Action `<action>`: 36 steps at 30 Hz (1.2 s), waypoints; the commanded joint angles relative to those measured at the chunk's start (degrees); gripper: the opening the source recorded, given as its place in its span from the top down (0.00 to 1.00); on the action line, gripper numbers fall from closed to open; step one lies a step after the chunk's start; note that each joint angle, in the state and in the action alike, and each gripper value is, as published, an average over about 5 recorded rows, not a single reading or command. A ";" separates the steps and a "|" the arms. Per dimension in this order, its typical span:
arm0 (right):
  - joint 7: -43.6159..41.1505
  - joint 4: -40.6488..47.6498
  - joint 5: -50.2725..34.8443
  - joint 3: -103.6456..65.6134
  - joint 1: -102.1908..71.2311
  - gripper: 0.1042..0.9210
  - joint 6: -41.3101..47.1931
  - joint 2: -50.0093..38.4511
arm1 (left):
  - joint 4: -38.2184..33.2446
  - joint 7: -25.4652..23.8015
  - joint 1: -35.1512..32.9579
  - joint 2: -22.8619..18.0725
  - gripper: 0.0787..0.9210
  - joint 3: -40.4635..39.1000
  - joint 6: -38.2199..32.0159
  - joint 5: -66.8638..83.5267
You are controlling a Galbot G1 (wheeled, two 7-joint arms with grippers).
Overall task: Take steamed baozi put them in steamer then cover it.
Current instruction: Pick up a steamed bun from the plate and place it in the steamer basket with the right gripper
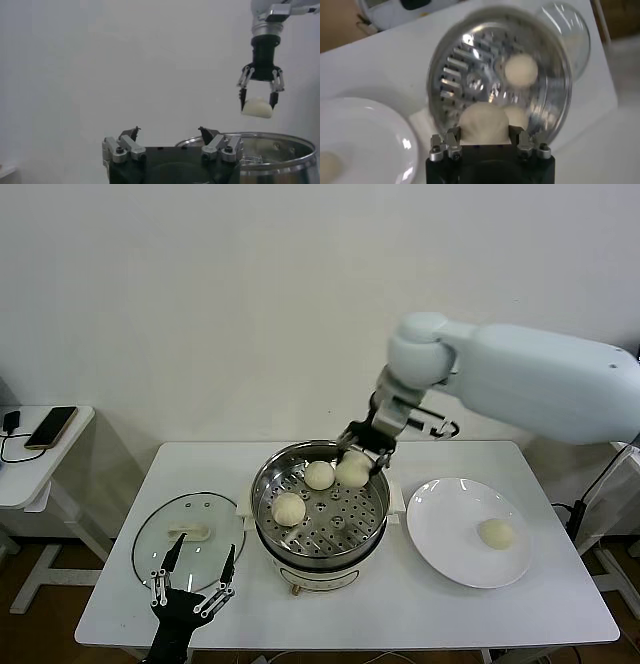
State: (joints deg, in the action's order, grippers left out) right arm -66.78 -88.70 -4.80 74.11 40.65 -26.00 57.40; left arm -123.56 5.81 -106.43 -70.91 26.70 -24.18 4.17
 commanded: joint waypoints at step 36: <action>1.66 -3.22 22.30 -7.38 -13.01 0.13 -14.98 4.31 | 1.09 0.27 0.19 -0.15 0.12 0.25 -0.93 0.05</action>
State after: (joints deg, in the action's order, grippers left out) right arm -65.00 -91.54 17.04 69.93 27.13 -40.58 63.51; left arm -122.47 6.07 -106.27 -71.07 27.00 -25.13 4.23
